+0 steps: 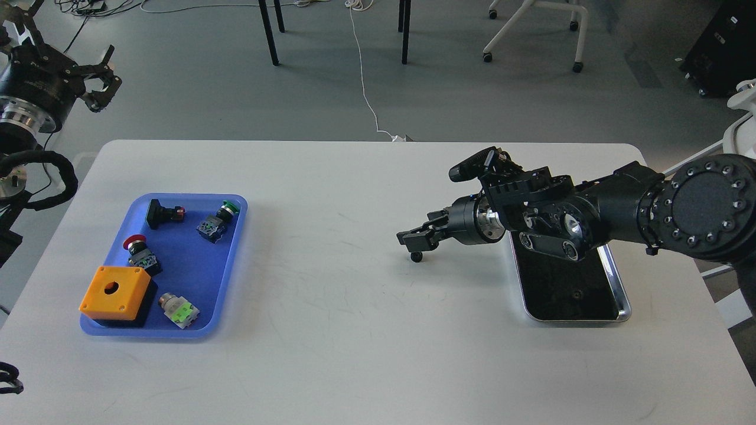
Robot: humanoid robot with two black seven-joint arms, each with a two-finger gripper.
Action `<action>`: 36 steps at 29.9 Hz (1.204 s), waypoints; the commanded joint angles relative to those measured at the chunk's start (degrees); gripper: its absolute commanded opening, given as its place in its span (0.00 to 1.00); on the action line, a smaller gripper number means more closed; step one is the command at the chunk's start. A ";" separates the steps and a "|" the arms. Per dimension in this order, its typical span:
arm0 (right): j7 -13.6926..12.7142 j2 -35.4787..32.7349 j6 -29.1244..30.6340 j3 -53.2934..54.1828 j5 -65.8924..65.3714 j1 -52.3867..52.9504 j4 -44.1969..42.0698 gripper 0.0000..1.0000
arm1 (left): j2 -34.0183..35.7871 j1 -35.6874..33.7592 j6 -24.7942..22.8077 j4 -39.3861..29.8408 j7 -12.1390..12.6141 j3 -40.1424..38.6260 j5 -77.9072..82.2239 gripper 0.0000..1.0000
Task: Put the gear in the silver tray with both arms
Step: 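Reach the right gripper to the gear on the table and grasp it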
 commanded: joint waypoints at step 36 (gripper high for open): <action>0.00 -0.01 0.10 8.26 -8.81 -7.25 -2.40 0.95 | 0.77 0.09 0.00 0.03 0.00 0.01 -0.70 0.97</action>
